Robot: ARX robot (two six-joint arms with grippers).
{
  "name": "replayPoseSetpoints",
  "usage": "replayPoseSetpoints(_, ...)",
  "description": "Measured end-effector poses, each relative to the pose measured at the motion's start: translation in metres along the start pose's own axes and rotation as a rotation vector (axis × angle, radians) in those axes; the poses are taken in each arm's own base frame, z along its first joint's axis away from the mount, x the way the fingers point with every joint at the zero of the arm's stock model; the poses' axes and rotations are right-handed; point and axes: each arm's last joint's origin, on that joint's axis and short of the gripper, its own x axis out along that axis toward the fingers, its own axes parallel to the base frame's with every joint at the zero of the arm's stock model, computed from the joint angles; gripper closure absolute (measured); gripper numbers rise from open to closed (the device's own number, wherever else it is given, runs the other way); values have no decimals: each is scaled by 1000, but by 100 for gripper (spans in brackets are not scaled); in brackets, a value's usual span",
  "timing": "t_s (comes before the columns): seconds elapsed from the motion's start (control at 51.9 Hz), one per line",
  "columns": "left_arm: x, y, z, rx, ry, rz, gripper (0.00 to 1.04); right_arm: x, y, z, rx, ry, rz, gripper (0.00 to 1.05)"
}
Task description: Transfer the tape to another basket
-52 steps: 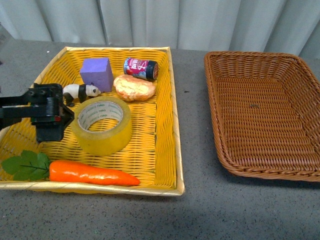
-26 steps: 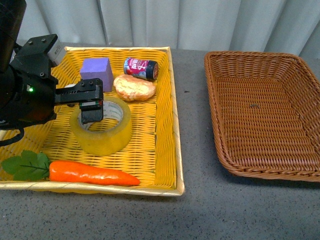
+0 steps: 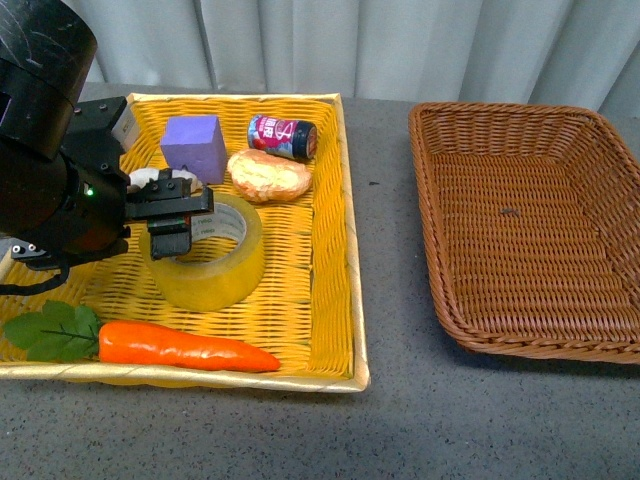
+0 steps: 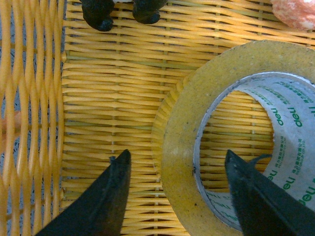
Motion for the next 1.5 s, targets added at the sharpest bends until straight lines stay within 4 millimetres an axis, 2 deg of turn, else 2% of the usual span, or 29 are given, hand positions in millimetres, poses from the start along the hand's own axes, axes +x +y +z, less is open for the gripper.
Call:
replayPoseSetpoints(0.212,0,-3,4,3,5,5,80,0,0,0,0,0,0,9)
replayPoseSetpoints(0.308,-1,-6,4,10,7,1,88,0,0,0,0,0,0,9)
replayPoseSetpoints(0.559,-5,-10,4,16,14,-25,89,0,0,0,0,0,0,9)
replayPoseSetpoints(0.656,-17,-18,10,31,-17,-71,89,0,0,0,0,0,0,9)
replayPoseSetpoints(0.848,-60,-53,36,250,-211,-225,90,0,0,0,0,0,0,9)
replayPoseSetpoints(0.925,-69,-66,42,331,-241,-297,90,0,0,0,0,0,0,9)
replayPoseSetpoints(1.06,-84,-101,48,550,-271,-415,90,0,0,0,0,0,0,9)
replayPoseSetpoints(1.311,-92,-148,53,721,-333,-496,90,0,0,0,0,0,0,9)
replayPoseSetpoints(1.504,-85,-179,55,809,-356,-531,90,0,0,0,0,0,0,9)
